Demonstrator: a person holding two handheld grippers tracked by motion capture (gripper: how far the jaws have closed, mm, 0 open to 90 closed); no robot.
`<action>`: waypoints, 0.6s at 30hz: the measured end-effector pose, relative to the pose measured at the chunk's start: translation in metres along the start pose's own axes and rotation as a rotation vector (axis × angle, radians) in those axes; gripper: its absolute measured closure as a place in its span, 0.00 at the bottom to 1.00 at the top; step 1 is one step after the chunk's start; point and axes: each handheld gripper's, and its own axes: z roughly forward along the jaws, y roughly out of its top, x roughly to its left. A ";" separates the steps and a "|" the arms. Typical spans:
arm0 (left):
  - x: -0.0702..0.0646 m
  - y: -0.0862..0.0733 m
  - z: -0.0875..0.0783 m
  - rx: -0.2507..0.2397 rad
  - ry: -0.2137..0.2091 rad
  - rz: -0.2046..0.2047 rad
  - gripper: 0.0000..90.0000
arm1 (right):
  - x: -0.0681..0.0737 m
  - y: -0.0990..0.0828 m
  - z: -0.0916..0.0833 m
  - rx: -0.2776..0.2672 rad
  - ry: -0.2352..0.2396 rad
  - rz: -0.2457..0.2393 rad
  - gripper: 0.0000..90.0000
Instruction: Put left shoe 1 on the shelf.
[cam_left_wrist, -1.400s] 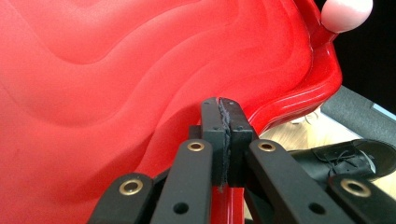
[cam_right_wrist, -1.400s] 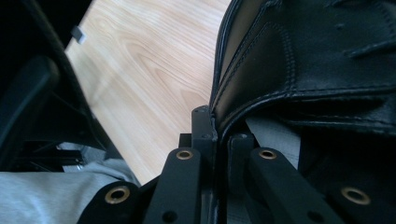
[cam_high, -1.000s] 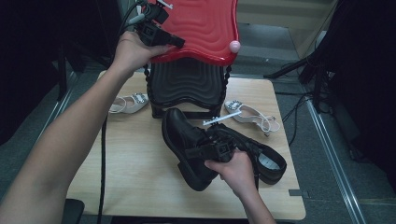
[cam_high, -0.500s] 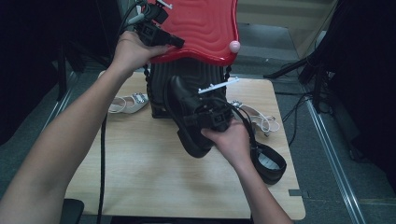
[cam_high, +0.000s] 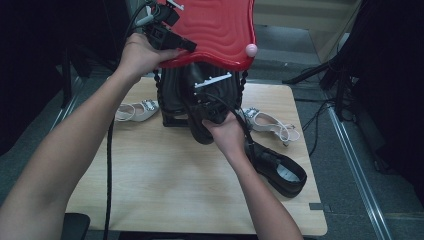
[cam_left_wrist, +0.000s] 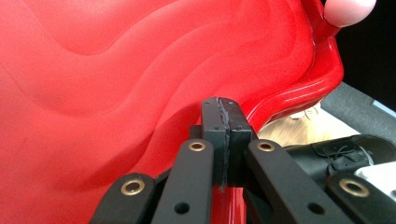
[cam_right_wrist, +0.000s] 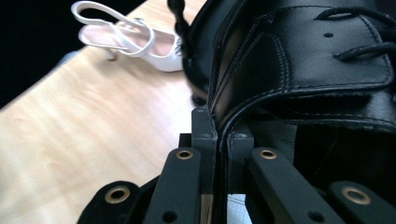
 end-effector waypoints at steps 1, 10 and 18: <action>0.000 0.000 0.000 0.000 0.003 0.002 1.00 | 0.000 0.000 0.000 0.000 0.000 0.000 0.97; 0.000 -0.002 -0.001 -0.004 0.005 -0.011 1.00 | -0.001 0.015 0.030 -0.069 -0.051 -0.027 0.97; 0.000 -0.002 -0.001 -0.006 0.006 -0.010 1.00 | -0.005 0.021 0.042 -0.103 -0.027 0.013 0.96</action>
